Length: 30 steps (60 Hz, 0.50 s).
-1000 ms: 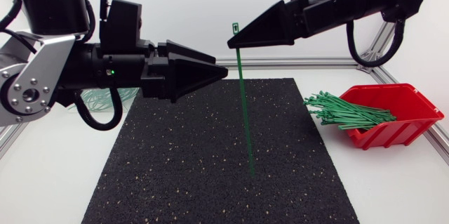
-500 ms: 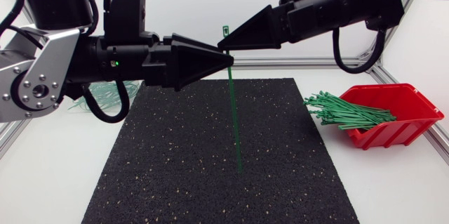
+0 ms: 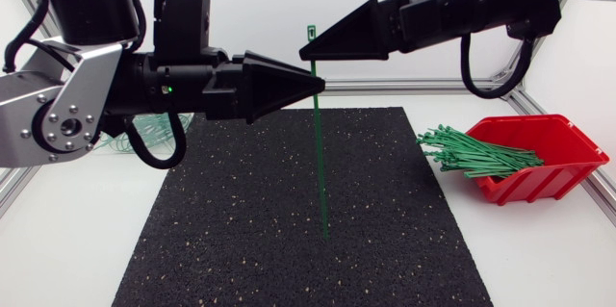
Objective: Take a green cable tie from the red box, thread the tail through the head to close it, then place it in the transparent bin on the left.
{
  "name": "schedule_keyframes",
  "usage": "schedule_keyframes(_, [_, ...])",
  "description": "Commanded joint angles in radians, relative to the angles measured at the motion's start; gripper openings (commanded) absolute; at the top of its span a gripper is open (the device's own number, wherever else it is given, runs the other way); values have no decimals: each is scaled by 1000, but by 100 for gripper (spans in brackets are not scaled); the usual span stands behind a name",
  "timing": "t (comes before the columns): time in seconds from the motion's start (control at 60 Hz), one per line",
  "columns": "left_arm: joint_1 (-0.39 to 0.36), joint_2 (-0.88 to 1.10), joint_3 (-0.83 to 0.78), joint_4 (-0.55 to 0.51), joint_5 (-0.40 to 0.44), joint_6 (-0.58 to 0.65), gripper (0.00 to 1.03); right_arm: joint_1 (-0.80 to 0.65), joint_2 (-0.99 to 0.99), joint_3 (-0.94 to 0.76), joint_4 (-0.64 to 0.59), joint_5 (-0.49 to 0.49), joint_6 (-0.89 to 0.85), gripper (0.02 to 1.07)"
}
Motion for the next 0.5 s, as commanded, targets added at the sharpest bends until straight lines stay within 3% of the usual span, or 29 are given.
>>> schedule_keyframes(0.0, [-4, 17, 5, 27, 13, -25, 44, 6, -12, -27, 8, -6, 20, 7])
schedule_keyframes(0.183, [1, 18, 5, 34, 13, -25, 42, 6, -12, -41, 16, -6, 20, 7])
schedule_keyframes(0.383, [1, 29, 5, 53, 13, -25, 25, 4, -18, -47, 22, -5, 19, 7])
schedule_keyframes(0.483, [3, 32, 2, 53, 13, -33, 23, 6, -23, -47, 28, -3, 22, 7])
